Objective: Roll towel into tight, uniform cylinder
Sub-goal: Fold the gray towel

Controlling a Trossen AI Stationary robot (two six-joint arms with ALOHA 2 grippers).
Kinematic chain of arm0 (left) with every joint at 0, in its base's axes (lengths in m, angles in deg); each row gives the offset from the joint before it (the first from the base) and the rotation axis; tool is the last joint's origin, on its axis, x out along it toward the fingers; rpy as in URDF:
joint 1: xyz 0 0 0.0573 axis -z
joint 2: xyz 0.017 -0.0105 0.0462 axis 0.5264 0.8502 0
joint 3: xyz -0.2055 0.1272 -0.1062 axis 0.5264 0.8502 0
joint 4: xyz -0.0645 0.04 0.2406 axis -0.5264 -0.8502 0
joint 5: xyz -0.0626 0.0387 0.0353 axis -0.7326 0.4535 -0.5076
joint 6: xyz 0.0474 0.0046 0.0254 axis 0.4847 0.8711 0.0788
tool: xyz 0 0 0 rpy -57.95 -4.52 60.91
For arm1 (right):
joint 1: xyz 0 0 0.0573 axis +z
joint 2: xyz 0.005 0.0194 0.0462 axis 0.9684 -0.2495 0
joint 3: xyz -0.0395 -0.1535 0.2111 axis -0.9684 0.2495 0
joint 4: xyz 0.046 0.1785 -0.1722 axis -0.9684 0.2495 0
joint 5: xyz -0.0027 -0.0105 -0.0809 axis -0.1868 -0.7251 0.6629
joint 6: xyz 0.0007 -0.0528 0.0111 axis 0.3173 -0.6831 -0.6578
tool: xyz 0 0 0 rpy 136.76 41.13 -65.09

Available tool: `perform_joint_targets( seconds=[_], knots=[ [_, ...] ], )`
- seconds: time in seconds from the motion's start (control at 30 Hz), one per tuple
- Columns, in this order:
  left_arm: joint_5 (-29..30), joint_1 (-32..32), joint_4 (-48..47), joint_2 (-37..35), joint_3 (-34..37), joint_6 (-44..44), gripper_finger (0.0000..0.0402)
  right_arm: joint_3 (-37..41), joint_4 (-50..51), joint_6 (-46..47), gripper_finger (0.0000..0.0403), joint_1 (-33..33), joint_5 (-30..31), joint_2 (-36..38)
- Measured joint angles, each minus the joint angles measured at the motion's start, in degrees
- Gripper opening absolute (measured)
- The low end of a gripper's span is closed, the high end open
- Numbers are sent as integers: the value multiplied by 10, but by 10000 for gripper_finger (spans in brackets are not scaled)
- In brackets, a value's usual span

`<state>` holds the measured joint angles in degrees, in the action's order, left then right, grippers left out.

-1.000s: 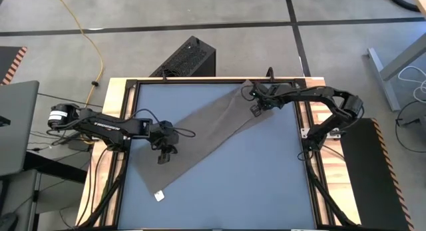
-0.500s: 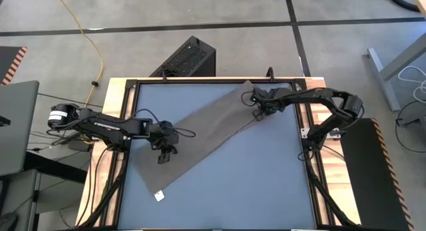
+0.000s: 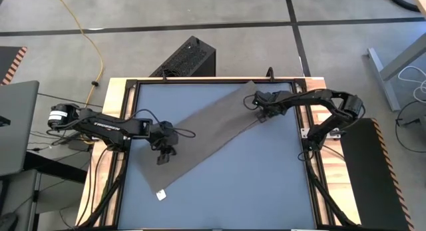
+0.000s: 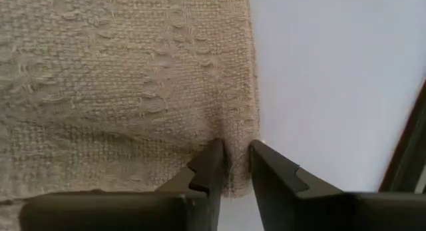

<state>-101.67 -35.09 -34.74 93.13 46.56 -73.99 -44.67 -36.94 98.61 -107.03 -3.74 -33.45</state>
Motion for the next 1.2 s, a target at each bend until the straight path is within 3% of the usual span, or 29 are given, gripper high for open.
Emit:
perform_joint_targets(
  seconds=[0.1,0.23,0.43,0.67,0.77,1.0,1.2],
  knots=[
    [2,5,-39,0,0,1,0,0,20,0,132,4,0,0],
    [91,6,-76,-8,-1,3,0,-8,42,1,163,4,10,0],
    [136,0,-104,-92,-15,30,0,-56,95,-4,196,10,25,23],
    [180,-39,-113,-159,-16,39,0,-115,126,-20,205,24,38,69],
    [176,-59,-95,-129,-1,44,0,-102,28,-43,203,31,13,77],
    [144,-116,27,-25,24,85,0,-28,-176,-48,202,82,-150,53],
    [136,-172,61,45,23,124,0,-17,-212,-2,202,177,-152,53]
  ],
)
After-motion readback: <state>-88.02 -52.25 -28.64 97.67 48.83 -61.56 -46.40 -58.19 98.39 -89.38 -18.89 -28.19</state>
